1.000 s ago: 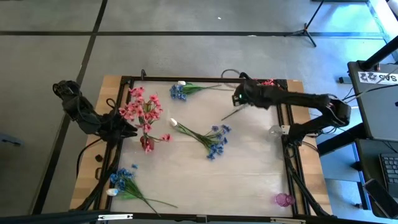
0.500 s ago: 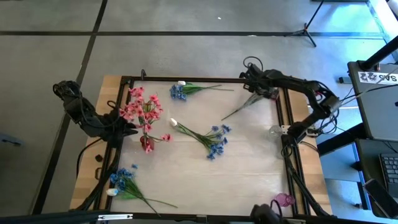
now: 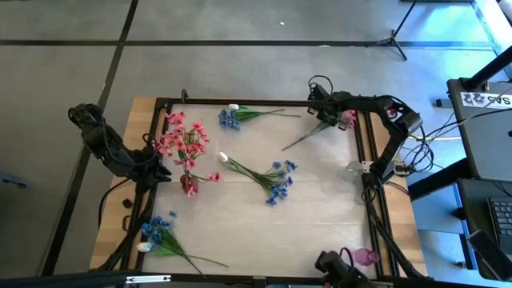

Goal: Sort flowers into vase by color
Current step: Put the pink flowers into the red vase

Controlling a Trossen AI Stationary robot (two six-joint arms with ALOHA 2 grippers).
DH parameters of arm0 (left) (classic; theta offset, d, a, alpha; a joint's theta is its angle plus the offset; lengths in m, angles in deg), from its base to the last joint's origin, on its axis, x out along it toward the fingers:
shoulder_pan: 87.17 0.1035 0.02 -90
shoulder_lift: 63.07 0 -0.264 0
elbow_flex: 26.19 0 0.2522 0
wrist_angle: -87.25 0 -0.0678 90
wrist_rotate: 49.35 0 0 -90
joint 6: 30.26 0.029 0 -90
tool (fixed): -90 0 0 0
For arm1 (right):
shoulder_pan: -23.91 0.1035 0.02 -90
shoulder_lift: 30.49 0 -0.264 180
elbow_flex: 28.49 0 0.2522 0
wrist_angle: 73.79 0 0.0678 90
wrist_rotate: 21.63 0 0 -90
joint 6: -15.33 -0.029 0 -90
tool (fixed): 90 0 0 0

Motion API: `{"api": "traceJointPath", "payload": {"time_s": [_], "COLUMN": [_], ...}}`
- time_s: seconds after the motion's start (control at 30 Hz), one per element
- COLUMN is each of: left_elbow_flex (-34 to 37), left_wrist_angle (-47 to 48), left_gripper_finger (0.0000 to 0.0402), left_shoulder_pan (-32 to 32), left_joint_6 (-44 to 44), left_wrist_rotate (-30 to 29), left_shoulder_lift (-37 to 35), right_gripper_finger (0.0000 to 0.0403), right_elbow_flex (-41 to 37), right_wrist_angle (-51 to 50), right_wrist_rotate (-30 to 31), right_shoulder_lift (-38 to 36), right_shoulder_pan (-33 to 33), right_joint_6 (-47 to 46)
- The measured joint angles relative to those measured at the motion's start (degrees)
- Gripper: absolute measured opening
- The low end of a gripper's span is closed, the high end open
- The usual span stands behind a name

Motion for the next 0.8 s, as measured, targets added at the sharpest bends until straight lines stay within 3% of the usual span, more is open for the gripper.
{"api": "traceJointPath", "payload": {"time_s": [0.1, 0.23, 0.37, 0.53, 0.8], "left_elbow_flex": [0.00, 0.00, -1.27, -1.36, -1.22], "left_wrist_angle": [0.02, -0.16, -1.99, -10.01, -15.68], "left_gripper_finger": [0.0126, 0.0126, 0.0126, 0.0126, 0.0126], "left_shoulder_pan": [0.00, 0.00, 0.00, -0.32, -3.76], "left_joint_6": [-0.22, -1.39, -2.10, -3.08, -1.90], "left_wrist_rotate": [-0.41, -0.39, 1.59, 8.64, 6.69], "left_shoulder_lift": [0.00, 0.00, -0.02, 0.68, 7.93], "right_gripper_finger": [0.0016, 0.0023, 0.0009, 0.0013, 0.0011], "right_elbow_flex": [0.34, 2.82, 3.93, 4.02, 4.04], "right_wrist_angle": [2.55, 6.25, 12.26, 20.84, 31.94], "right_wrist_rotate": [0.62, 1.72, 2.90, 6.04, 12.90], "right_shoulder_lift": [-1.50, -6.63, -14.02, -24.66, -32.87], "right_shoulder_pan": [-0.02, 1.35, 7.27, 20.84, 49.45], "right_joint_6": [4.31, 11.23, 19.33, 30.12, 49.09]}}
